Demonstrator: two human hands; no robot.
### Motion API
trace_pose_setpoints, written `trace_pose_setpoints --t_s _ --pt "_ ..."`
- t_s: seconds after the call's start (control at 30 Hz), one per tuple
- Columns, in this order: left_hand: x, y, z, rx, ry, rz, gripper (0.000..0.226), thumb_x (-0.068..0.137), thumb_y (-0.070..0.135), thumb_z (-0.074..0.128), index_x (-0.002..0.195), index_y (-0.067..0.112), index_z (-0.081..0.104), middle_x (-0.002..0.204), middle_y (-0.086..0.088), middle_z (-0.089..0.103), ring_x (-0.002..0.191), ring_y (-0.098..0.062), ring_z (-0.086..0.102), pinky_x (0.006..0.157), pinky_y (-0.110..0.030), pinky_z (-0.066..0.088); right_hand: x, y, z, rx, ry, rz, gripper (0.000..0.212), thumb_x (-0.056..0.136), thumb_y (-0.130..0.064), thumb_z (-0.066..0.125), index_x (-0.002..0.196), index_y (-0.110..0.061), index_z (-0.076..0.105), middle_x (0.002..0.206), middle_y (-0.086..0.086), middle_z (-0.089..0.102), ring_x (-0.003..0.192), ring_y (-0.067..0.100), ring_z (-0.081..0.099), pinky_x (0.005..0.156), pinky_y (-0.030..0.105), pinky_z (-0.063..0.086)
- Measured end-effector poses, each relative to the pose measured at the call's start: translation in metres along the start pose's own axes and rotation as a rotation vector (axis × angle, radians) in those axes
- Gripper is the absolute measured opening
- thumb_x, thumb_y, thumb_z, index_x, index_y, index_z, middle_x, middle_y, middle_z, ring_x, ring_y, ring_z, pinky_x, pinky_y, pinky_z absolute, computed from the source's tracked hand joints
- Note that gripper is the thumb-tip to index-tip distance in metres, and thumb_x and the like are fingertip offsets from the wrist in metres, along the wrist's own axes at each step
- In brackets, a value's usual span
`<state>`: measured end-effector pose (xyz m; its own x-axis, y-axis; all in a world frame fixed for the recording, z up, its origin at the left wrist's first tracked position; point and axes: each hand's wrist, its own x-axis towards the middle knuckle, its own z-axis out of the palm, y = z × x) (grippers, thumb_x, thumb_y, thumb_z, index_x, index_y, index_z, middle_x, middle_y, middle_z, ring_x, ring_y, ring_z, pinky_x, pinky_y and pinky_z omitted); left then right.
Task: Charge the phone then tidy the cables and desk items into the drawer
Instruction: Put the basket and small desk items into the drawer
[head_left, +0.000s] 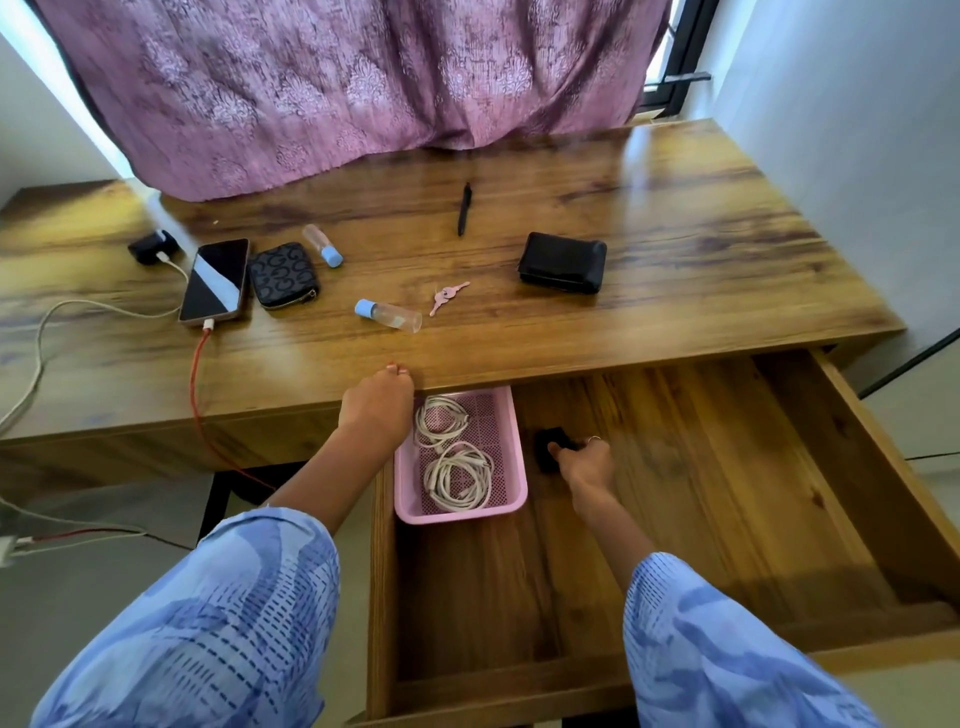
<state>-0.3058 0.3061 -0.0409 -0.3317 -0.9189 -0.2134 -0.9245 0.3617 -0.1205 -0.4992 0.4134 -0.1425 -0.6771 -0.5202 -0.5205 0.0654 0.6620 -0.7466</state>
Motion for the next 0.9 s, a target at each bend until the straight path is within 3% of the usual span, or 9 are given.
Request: trace_pose_setpoints --t_s 0.17,0.3,0.4,0.47,0.57,0.67,0.8,0.9 --pt "0.005 -0.004 -0.005 -0.039 -0.015 0.009 0.025 0.091 0.016 0.055 0.115 0.014 0.059 0.112 -0.007 0.060 0.099 -0.023 0.060 0.080 -0.036 0.054 -0.004 -0.008 -0.013 0.021 0.028 -0.033 0.047 0.090 -0.031 0.061 0.125 -0.003 0.048 0.121 0.012 0.058 0.109 0.029 0.056 0.086 0.036 0.049" --pt "0.009 -0.009 -0.013 -0.104 -0.009 0.007 0.013 0.090 0.014 0.057 0.100 0.012 0.063 0.097 -0.008 0.064 0.090 -0.024 0.062 0.077 -0.037 0.055 -0.018 -0.042 -0.024 0.139 0.197 -0.331 0.027 0.096 -0.030 0.049 0.108 -0.007 0.053 0.094 0.006 0.060 0.086 0.022 0.060 0.062 0.023 0.045" --pt "0.013 -0.011 -0.020 -0.095 -0.017 0.032 0.012 0.087 0.010 0.058 0.095 0.013 0.067 0.095 -0.008 0.066 0.087 -0.025 0.063 0.074 -0.036 0.054 -0.024 -0.078 -0.014 0.118 0.172 -0.557 0.016 0.095 -0.032 0.049 0.091 -0.017 0.055 0.079 0.001 0.057 0.075 0.018 0.060 0.065 0.034 0.053" --pt "0.015 -0.011 -0.022 -0.096 -0.008 0.039 0.013 0.087 0.008 0.057 0.094 0.012 0.067 0.097 -0.009 0.067 0.090 -0.026 0.063 0.075 -0.037 0.053 -0.026 -0.101 -0.001 0.006 0.117 -0.689 0.013 0.093 -0.028 0.053 0.087 -0.019 0.057 0.086 0.003 0.060 0.082 0.019 0.060 0.076 0.039 0.054" --pt "0.017 -0.011 -0.022 -0.093 0.019 0.034 0.013 0.089 0.008 0.055 0.098 0.011 0.065 0.102 -0.010 0.066 0.096 -0.028 0.063 0.077 -0.037 0.051 -0.026 -0.129 0.026 -0.249 0.011 -0.901 0.012 0.091 -0.014 0.056 0.097 -0.009 0.064 0.105 0.006 0.058 0.098 0.015 0.055 0.089 0.028 0.046" --pt "0.017 -0.012 -0.023 -0.069 0.045 0.039 0.015 0.088 0.009 0.058 0.099 0.013 0.068 0.102 -0.008 0.067 0.095 -0.028 0.064 0.069 -0.034 0.047 -0.024 -0.152 0.056 -0.428 -0.092 -1.055 0.021 0.091 -0.013 0.054 0.109 -0.007 0.063 0.116 0.006 0.058 0.109 0.016 0.053 0.098 0.030 0.042" --pt "0.014 -0.016 -0.022 -0.080 0.069 0.013 0.010 0.088 0.013 0.060 0.091 0.013 0.069 0.093 -0.007 0.069 0.088 -0.028 0.065 0.061 -0.032 0.041 -0.022 -0.177 0.090 -0.572 -0.224 -1.126 0.033 0.092 -0.017 0.055 0.122 -0.001 0.057 0.125 0.009 0.056 0.114 0.023 0.053 0.097 0.033 0.041" --pt "0.012 -0.018 -0.020 -0.083 0.102 -0.006 0.012 0.090 0.013 0.057 0.088 0.014 0.069 0.090 -0.006 0.070 0.085 -0.027 0.066 0.061 -0.032 0.040 -0.018 -0.189 0.110 -0.660 -0.283 -1.123 0.033 0.092 -0.021 0.055 0.116 0.001 0.059 0.122 0.013 0.057 0.112 0.028 0.053 0.095 0.039 0.044"
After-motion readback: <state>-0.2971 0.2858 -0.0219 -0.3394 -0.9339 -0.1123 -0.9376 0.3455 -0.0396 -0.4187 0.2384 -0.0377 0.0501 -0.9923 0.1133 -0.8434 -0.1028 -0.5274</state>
